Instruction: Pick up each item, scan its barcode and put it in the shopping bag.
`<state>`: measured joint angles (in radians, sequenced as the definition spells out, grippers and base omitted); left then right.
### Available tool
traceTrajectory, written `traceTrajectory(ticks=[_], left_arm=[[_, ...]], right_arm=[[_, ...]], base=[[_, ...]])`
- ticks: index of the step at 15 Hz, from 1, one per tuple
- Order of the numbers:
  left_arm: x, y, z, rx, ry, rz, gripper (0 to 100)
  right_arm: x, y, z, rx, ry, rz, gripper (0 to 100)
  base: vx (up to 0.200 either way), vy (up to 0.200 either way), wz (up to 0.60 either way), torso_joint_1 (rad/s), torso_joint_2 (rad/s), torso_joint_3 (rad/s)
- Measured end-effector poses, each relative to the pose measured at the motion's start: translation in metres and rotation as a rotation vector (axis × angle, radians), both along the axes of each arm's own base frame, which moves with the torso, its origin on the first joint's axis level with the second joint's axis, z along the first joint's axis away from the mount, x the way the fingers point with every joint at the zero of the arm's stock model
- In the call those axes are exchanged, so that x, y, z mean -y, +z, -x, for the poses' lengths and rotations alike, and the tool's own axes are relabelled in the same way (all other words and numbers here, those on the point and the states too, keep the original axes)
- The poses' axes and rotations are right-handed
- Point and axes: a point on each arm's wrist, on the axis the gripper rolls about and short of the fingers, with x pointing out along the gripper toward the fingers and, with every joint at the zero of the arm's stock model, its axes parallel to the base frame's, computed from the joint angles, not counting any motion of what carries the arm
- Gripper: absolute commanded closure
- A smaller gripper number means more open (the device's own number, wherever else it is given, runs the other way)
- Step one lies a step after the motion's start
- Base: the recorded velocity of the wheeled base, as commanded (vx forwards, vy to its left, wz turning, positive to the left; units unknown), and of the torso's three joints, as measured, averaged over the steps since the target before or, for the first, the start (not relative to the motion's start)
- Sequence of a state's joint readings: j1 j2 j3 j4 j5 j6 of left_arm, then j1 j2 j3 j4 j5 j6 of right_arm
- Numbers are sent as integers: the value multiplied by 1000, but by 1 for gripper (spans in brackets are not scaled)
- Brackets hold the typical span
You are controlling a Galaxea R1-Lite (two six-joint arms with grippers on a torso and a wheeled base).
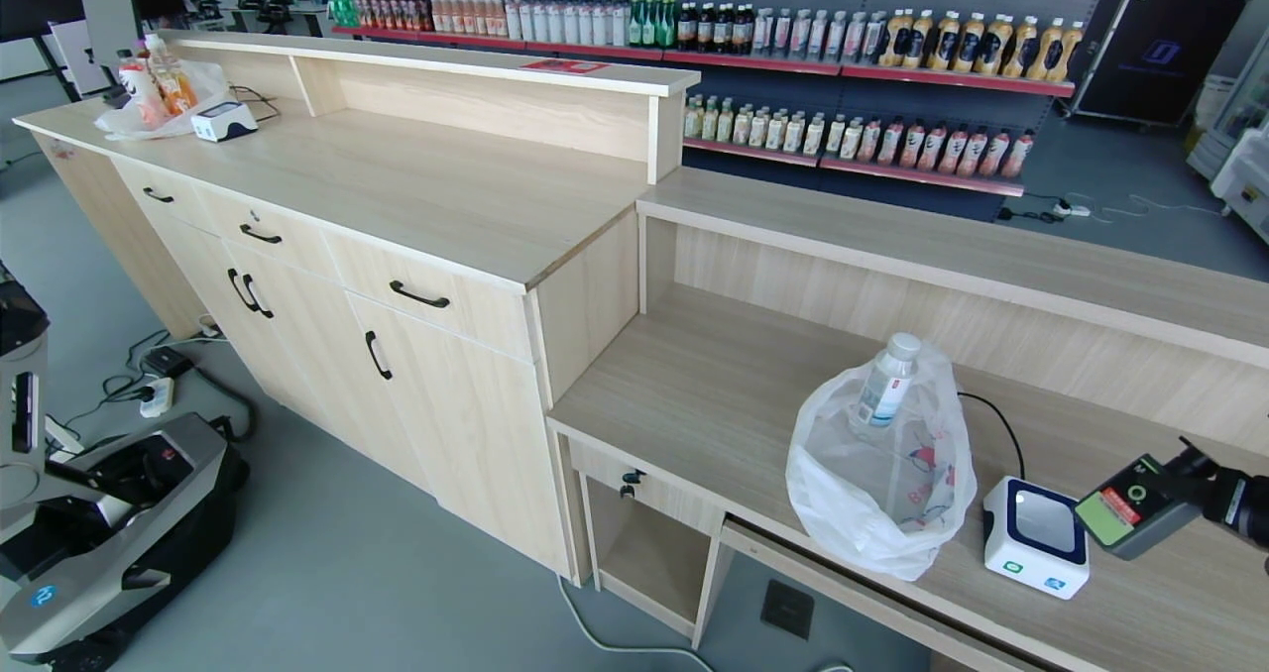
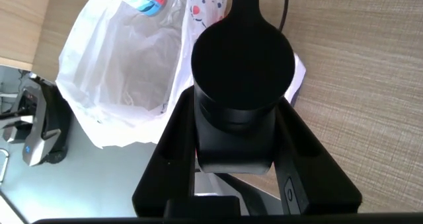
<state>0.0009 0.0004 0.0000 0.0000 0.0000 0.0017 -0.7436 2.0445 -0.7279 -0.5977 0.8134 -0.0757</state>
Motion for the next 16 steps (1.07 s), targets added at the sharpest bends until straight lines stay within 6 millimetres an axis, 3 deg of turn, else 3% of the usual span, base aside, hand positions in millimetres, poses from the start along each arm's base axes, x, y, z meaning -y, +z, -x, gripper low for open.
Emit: traceTrajectory(ticks=[4,11,13,16], left_arm=[[0,0,0,0,0,0,0],[0,0,0,0,1,0,0],[0,0,0,0,0,0,0],[0,0,0,0,0,0,0]], right_arm=[[-3,11,-3,31,19,17,100],[-10,12,-7,64,50,54,100],[-14,24,-6,107,88,170,100],[-19,44,8,86,72,554,100]], base=[[0,0,0,0,0,0],[0,0,0,0,0,0],[0,0,0,0,0,0],[0,0,0,0,0,0]])
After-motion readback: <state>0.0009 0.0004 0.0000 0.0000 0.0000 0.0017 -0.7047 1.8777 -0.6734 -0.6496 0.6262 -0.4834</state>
